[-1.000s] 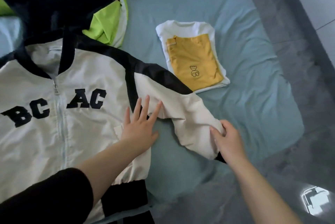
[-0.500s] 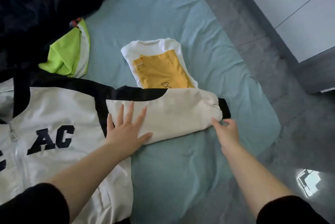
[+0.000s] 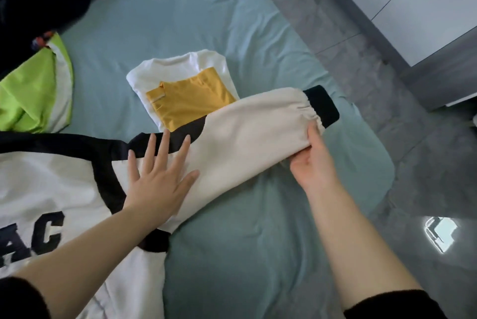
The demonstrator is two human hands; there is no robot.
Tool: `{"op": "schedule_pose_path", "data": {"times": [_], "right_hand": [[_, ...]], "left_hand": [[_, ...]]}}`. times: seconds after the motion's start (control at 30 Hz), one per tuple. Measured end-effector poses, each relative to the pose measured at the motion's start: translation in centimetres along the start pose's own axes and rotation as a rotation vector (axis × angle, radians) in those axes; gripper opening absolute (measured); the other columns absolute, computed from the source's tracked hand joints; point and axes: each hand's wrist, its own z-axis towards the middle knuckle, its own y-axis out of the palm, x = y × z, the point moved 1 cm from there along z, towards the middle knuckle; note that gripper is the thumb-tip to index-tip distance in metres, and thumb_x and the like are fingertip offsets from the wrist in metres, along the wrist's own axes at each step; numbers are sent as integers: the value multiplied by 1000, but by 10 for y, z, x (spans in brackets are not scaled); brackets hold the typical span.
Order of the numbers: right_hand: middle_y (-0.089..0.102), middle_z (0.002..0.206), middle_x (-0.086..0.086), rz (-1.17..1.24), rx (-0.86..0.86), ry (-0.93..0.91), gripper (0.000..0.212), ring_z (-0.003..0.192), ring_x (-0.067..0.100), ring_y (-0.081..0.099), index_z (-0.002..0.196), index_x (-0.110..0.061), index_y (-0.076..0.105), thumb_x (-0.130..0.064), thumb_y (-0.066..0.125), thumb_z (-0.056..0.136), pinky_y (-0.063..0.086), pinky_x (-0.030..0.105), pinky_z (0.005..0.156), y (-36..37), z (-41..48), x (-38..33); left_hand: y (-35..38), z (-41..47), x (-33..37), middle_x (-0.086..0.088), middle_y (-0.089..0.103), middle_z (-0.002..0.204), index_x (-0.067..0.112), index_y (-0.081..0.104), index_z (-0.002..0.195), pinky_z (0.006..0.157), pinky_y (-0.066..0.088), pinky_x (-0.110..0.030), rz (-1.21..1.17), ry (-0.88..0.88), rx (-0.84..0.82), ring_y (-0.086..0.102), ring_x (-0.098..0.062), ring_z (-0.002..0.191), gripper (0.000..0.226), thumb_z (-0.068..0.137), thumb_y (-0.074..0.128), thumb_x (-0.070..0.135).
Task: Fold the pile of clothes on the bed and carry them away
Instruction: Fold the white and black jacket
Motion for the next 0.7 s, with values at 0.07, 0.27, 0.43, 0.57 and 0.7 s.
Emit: {"op": "schedule_pose_path", "data": {"times": [0.07, 0.27, 0.43, 0.57, 0.7], "right_hand": [[74, 107, -2, -14, 13, 22, 31, 96, 12, 71, 121, -21, 60, -39, 53, 96, 58, 28, 66, -6, 11, -5], [75, 75, -6, -39, 286, 123, 15, 69, 7, 72, 108, -20, 62, -27, 60, 95, 56, 23, 54, -39, 31, 41], [72, 95, 0, -36, 304, 106, 18, 73, 8, 72, 108, -19, 62, -28, 63, 93, 57, 23, 54, -45, 35, 44], [71, 104, 1, -59, 324, 92, 21, 83, 10, 70, 108, -19, 62, -31, 66, 91, 58, 25, 63, -41, 34, 45], [68, 116, 4, -84, 302, 44, 23, 100, 16, 66, 118, -16, 61, -22, 60, 95, 54, 30, 87, -24, 15, 41]], "left_hand": [[11, -2, 0, 12, -30, 154, 50, -20, 146, 115, -12, -52, -52, 5, 24, -29, -14, 144, 62, 91, 2, 71], [50, 12, -20, -3, -24, 160, 44, -36, 139, 116, -16, -51, 126, -57, -112, -25, -25, 145, 66, 88, -3, 69], [51, 9, 13, 0, -22, 160, 43, -15, 150, 110, -26, -51, 112, 123, 20, -24, -27, 146, 66, 93, 4, 71], [70, 18, 13, 3, -48, 147, 44, -36, 139, 108, -21, -62, 184, 128, -158, -45, -28, 135, 70, 81, -16, 77], [52, 24, 17, 5, -46, 148, 51, -36, 136, 109, -20, -62, 62, 107, -330, -47, -25, 132, 69, 87, 6, 74]]}}
